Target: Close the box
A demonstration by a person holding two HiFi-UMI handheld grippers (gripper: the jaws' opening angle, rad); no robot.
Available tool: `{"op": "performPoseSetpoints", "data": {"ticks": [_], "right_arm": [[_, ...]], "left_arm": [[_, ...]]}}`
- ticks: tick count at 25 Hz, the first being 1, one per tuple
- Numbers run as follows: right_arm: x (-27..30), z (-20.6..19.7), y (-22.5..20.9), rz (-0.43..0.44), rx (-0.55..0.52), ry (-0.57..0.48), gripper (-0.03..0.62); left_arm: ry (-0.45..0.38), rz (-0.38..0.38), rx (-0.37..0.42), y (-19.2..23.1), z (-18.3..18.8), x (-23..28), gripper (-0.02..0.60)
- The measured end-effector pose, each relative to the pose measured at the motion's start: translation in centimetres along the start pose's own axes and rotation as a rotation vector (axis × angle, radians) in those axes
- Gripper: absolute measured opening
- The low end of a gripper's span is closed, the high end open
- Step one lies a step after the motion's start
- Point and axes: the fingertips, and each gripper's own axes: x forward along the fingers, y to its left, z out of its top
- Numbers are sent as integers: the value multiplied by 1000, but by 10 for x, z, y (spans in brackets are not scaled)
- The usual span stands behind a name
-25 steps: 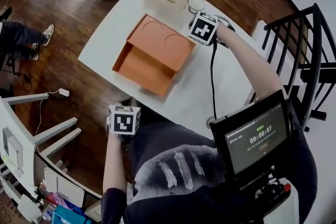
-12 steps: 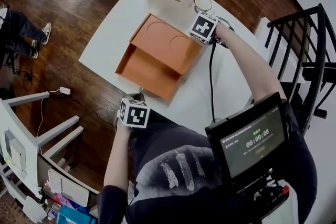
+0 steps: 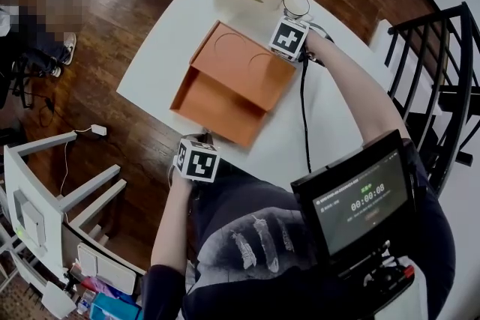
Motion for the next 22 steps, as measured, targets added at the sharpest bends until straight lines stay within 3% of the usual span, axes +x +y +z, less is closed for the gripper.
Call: {"op": "performPoseSetpoints", "data": {"ticks": [10,16,22], "right_arm": [[-4,8,3,9,-16,-12,5],[-6,10,6,22,-61,6,5],[-6,9,6,19,-49,5,5]], "left_arm": [[50,-40,36,-3,-3,-7,15],[94,-85,1,-6,-5,-8,15],[128,-61,19,2,-1,-15,15]]}}
